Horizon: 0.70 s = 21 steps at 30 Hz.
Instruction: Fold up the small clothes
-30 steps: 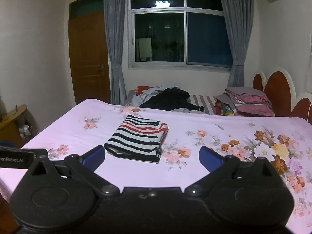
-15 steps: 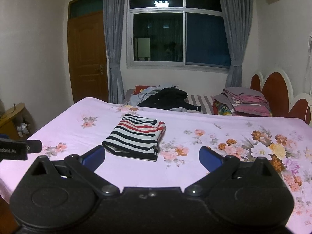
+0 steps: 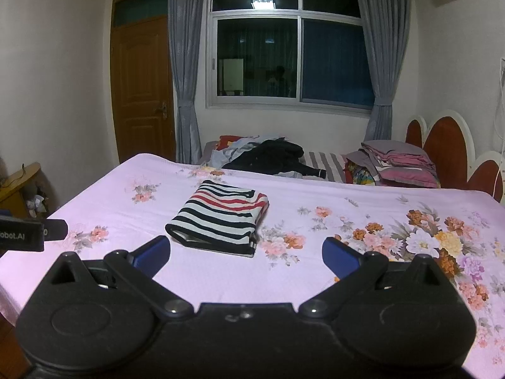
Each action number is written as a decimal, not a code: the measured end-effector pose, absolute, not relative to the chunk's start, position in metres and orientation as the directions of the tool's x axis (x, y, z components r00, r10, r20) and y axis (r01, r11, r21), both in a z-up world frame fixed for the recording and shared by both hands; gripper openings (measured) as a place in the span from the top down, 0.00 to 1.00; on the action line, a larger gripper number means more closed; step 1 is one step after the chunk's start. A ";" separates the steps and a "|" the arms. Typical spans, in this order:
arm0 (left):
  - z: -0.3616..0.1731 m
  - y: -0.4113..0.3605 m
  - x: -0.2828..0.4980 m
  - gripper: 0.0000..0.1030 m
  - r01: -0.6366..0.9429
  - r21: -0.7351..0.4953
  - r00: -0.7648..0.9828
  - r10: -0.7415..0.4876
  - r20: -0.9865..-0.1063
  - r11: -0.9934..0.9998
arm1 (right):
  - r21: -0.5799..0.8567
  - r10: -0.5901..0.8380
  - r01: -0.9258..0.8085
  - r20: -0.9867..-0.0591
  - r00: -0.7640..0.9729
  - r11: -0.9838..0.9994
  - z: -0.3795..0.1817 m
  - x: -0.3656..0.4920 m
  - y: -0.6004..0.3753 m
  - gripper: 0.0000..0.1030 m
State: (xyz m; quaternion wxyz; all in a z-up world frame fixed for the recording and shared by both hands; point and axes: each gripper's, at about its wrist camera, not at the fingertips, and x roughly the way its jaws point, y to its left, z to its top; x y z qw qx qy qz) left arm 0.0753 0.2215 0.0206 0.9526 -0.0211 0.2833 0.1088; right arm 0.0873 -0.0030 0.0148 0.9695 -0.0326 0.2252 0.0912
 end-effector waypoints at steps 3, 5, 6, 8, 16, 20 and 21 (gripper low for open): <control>0.021 0.221 0.075 0.00 -0.218 0.020 0.817 0.193 -0.544 0.976 | -0.024 0.162 -0.192 -0.444 0.882 0.981 0.014 0.088 -0.003 0.00; 0.021 0.221 0.075 0.00 -0.217 0.020 0.816 0.192 -0.545 0.976 | -0.022 0.163 -0.192 -0.443 0.882 0.981 0.014 0.088 -0.003 0.00; 0.020 0.221 0.075 0.00 -0.217 0.019 0.815 0.192 -0.547 0.976 | -0.021 0.163 -0.192 -0.443 0.881 0.981 0.014 0.088 -0.003 0.00; 0.020 0.220 0.076 0.00 -0.217 0.021 0.813 0.193 -0.550 0.976 | -0.021 0.161 -0.190 -0.444 0.881 0.982 0.014 0.088 -0.003 0.00; 0.020 0.219 0.076 0.00 -0.216 0.025 0.811 0.194 -0.552 0.976 | -0.018 0.165 -0.194 -0.450 0.878 0.981 0.011 0.088 -0.002 0.00; 0.020 0.217 0.078 0.00 -0.215 0.027 0.810 0.193 -0.553 0.976 | -0.018 0.166 -0.195 -0.450 0.878 0.981 0.011 0.089 -0.003 0.00; 0.020 0.217 0.078 0.00 -0.213 0.028 0.811 0.193 -0.553 0.977 | -0.018 0.166 -0.194 -0.450 0.877 0.981 0.011 0.090 -0.003 0.00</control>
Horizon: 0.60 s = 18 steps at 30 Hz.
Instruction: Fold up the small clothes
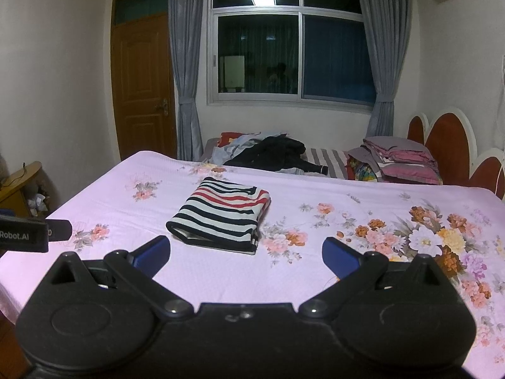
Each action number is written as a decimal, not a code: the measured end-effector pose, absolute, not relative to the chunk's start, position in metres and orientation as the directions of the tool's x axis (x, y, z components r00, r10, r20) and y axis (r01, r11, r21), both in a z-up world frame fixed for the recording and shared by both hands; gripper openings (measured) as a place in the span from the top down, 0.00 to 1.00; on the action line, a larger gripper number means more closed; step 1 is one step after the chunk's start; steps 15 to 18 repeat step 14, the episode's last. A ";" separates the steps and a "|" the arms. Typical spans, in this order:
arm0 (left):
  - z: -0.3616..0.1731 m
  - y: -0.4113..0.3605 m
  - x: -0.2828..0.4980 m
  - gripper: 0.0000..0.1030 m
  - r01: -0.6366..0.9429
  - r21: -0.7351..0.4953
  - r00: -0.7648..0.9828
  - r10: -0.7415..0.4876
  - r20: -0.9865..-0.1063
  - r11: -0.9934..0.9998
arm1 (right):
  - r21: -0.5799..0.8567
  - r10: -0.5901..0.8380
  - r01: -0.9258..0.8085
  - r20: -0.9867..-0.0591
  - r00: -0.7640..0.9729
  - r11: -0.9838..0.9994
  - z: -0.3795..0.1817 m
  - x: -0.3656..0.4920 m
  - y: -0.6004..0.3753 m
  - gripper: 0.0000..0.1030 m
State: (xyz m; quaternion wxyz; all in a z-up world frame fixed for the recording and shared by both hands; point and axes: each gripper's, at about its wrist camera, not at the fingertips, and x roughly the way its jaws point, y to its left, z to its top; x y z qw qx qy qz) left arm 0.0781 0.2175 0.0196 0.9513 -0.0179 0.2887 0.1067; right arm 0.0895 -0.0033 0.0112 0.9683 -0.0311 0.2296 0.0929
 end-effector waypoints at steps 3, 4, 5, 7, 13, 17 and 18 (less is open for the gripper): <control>0.019 0.215 0.081 0.00 -0.205 0.035 0.810 0.190 -0.556 0.978 | -0.017 0.167 -0.196 -0.452 0.876 0.980 0.011 0.089 -0.004 0.00; 0.019 0.214 0.082 0.00 -0.200 0.037 0.809 0.186 -0.557 0.979 | -0.017 0.168 -0.196 -0.453 0.876 0.980 0.011 0.091 -0.004 0.00; 0.019 0.212 0.083 0.00 -0.195 0.039 0.810 0.183 -0.558 0.980 | -0.016 0.169 -0.197 -0.454 0.875 0.980 0.010 0.092 -0.004 0.00; 0.018 0.210 0.084 0.00 -0.189 0.043 0.811 0.181 -0.557 0.981 | -0.015 0.170 -0.198 -0.456 0.874 0.980 0.009 0.093 -0.005 0.00; 0.019 0.202 0.089 0.00 -0.193 0.051 0.820 0.189 -0.541 0.980 | -0.013 0.166 -0.194 -0.462 0.871 0.981 0.006 0.098 -0.010 0.00; 0.019 0.200 0.091 0.00 -0.187 0.059 0.822 0.189 -0.538 0.981 | -0.011 0.165 -0.193 -0.464 0.870 0.981 0.005 0.099 -0.011 0.00; 0.019 0.200 0.091 0.00 -0.187 0.059 0.822 0.189 -0.538 0.981 | -0.011 0.165 -0.193 -0.464 0.870 0.981 0.005 0.099 -0.011 0.00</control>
